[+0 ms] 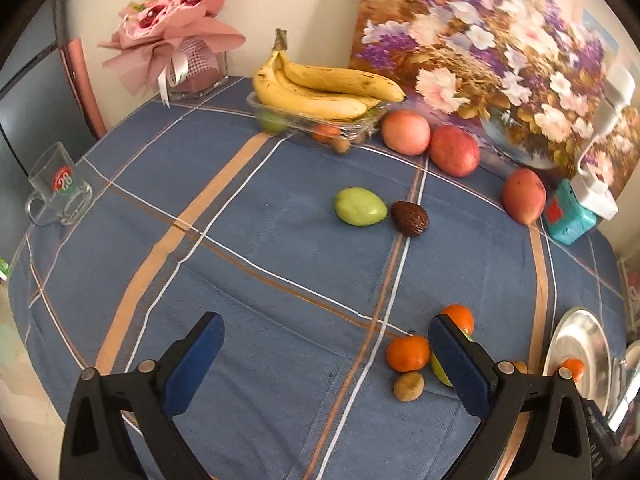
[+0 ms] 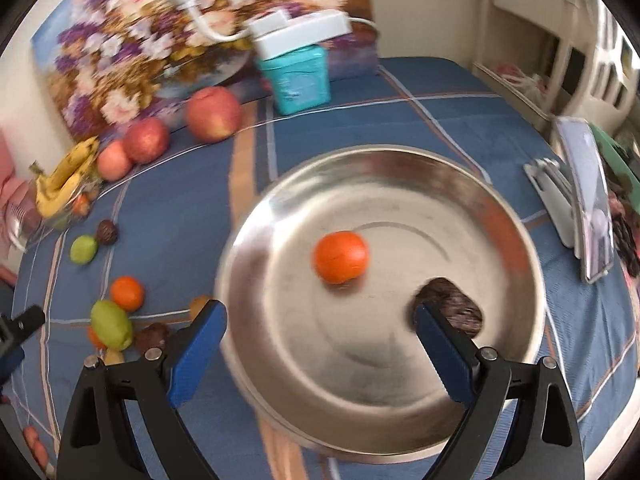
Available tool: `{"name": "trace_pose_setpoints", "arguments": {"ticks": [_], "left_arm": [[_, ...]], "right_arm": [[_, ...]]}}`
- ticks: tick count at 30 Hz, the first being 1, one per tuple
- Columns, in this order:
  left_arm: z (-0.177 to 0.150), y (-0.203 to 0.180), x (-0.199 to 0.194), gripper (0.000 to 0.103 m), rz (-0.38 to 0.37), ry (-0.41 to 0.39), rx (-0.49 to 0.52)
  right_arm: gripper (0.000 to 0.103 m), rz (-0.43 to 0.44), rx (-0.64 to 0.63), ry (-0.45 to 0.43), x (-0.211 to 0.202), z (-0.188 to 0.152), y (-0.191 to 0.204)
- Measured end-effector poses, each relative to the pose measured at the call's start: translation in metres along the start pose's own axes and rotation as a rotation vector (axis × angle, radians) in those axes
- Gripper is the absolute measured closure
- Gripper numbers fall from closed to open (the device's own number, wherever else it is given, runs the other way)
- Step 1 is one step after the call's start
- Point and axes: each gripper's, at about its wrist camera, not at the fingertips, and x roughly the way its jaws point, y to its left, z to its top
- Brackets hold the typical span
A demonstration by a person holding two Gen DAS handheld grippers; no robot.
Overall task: Organize fruits
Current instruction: 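Grasp the smooth brown date with the right tool while the left tool grasps another tangerine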
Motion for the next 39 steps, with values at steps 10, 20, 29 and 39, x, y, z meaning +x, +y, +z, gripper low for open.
{"name": "trace_pose_setpoints", "arguments": {"ticks": [10,20,29,39], "left_arm": [[0.007,0.014,0.022,0.0,-0.069,0.085,-0.041],[-0.002,-0.013,0.055,0.004,-0.147,0.201,-0.017],[-0.011,-0.013,0.074,0.026,-0.257,0.293,-0.103],[-0.014,-0.012,0.077,0.051,-0.354,0.322,-0.181]], "right_arm": [[0.008,0.122,-0.153,0.018,-0.002,-0.002,0.078],[0.009,0.103,-0.277,0.078,0.026,-0.011,0.118],[0.024,0.135,-0.297,0.135,0.042,-0.024,0.12],[0.045,0.166,-0.3,0.147,0.05,-0.027,0.122]]}}
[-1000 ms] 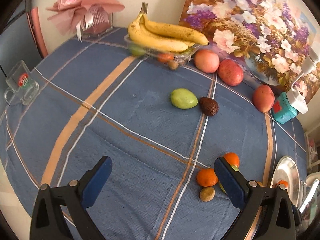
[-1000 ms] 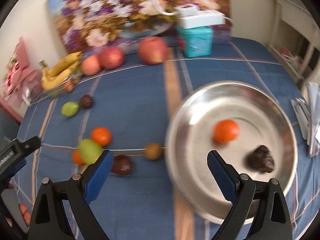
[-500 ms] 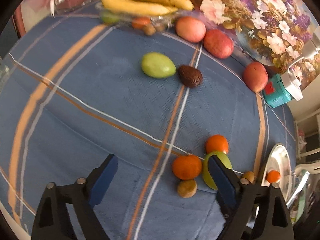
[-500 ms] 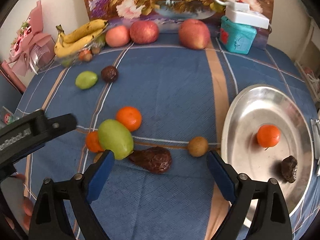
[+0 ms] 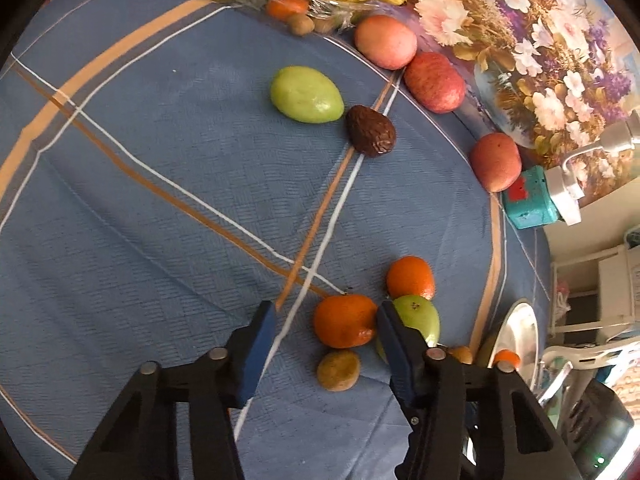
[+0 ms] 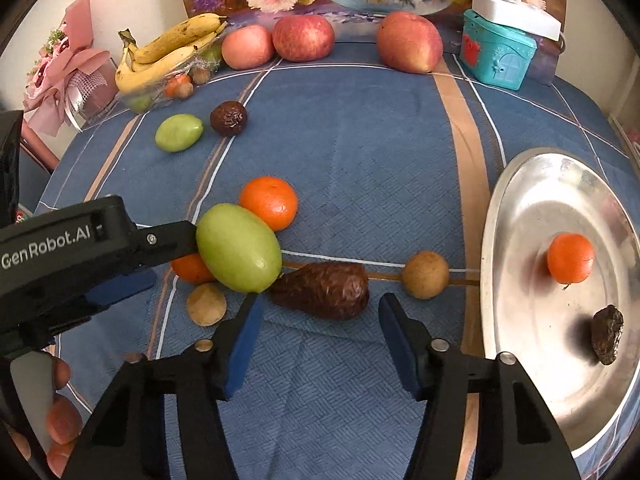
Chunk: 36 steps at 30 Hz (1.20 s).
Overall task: Organize fruits
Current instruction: 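Grasp the smooth brown date with the right tool while the left tool grasps another tangerine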
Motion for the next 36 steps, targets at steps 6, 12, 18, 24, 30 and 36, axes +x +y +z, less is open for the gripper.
{"name": "trace_pose_setpoints", "arguments": {"ticks": [6,12,18,24,30,36], "left_arm": [[0.0,-0.003,-0.001,0.061,-0.018,0.002,0.005],[0.0,-0.001,-0.002,0.071,-0.041,0.003,-0.006],[0.002,-0.003,-0.003,0.071,-0.031,-0.007,-0.008],[0.005,0.012,-0.003,0.057,-0.052,-0.007,-0.088],[0.004,0.018,0.0,0.05,-0.064,-0.01,-0.126],[0.001,0.022,0.001,0.068,-0.143,-0.004,-0.182]], "right_arm": [[0.053,0.009,0.008,-0.008,0.0,0.0,-0.003],[0.059,0.019,0.02,-0.011,-0.001,0.0,-0.008],[0.064,0.033,0.035,-0.017,-0.004,0.0,-0.012],[0.072,0.035,0.033,-0.022,-0.007,0.0,-0.015],[0.072,0.046,0.043,-0.022,-0.007,0.0,-0.017],[0.072,0.053,0.063,-0.023,-0.008,0.0,-0.019]]}}
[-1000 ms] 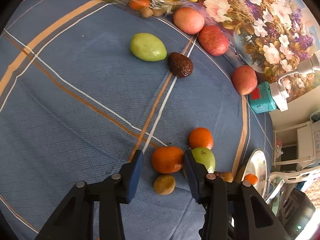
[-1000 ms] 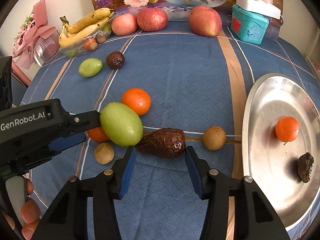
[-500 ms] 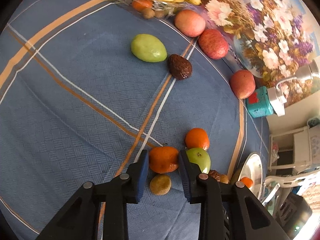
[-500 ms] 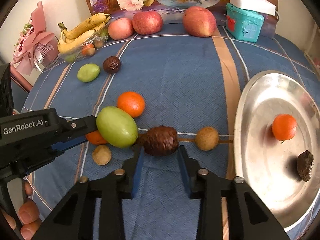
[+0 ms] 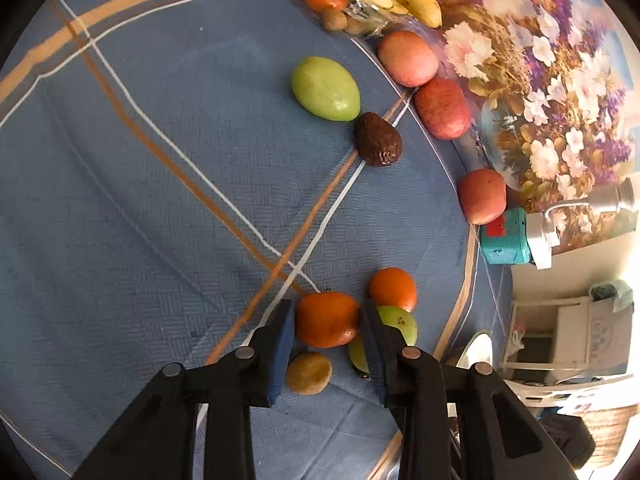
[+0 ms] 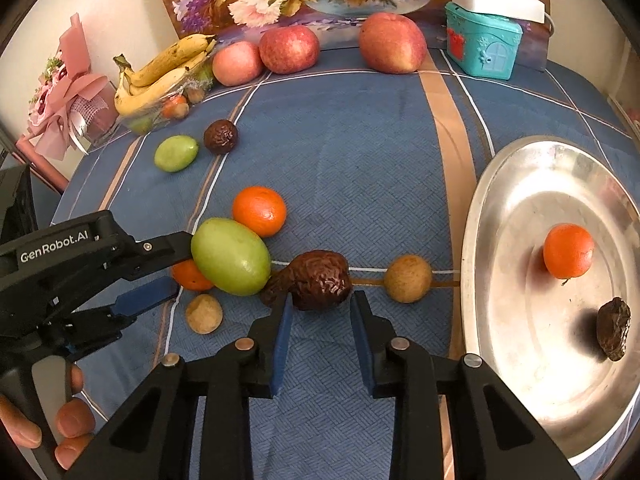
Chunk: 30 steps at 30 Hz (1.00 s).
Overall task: Organize fruits
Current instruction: 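Grasp the smooth brown date with the right tool while the left tool grasps another tangerine, then carry date and tangerine into the steel plate while both tools open to release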
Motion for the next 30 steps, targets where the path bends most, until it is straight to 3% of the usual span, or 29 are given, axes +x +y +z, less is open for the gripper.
{"name": "trace_pose_setpoints", "arguments": {"ticks": [11,16,21,30], "left_arm": [[0.007,0.003,-0.024,0.069,0.054,-0.091,-0.004],[0.009,0.004,-0.029,0.069,0.054,-0.1,-0.001],[0.011,0.007,-0.029,0.069,0.055,-0.097,-0.006],[0.01,0.006,-0.034,0.069,0.059,-0.111,-0.007]], "right_arm": [[0.066,0.027,0.076,-0.052,-0.012,0.004,-0.011],[0.065,0.083,0.131,-0.044,-0.007,0.004,-0.013],[0.061,0.094,0.172,-0.028,0.002,0.003,-0.015],[0.062,0.108,0.17,-0.037,0.007,0.003,-0.011]]}}
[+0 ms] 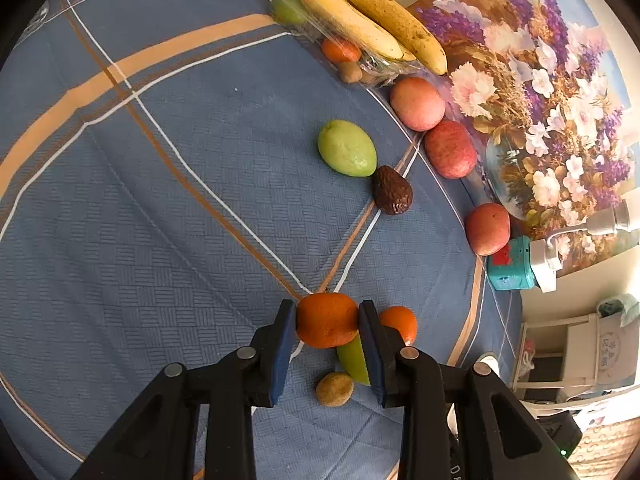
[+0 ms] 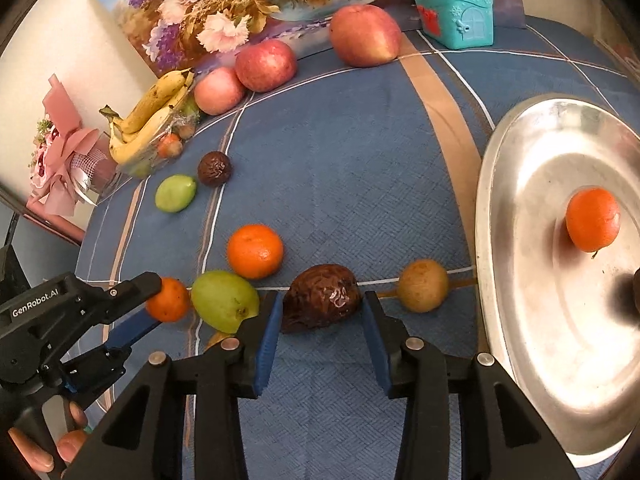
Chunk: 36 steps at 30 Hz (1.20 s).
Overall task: Organize fruits
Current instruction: 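Carry date and tangerine into the steel plate while both tools open to release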
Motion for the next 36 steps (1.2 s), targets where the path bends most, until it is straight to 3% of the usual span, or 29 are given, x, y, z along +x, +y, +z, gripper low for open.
{"name": "trace_pose_setpoints", "arguments": {"ticks": [10,23,29,36], "left_arm": [[0.0,-0.011,-0.014,0.069,-0.004,-0.039,0.027],[-0.012,-0.042,-0.025,0.069,-0.015,-0.074,0.117],[-0.031,-0.075,-0.021,0.069,-0.023,-0.05,0.208],[-0.075,-0.125,-0.003,0.069,-0.077,0.034,0.349]], "right_arm": [[0.065,0.026,-0.011,-0.031,-0.009,-0.002,-0.003],[0.065,0.053,0.023,-0.096,-0.054,0.006,-0.014],[0.065,0.02,0.078,-0.136,-0.079,0.012,-0.04],[0.065,-0.127,0.184,-0.198,-0.117,0.019,-0.101]]}}
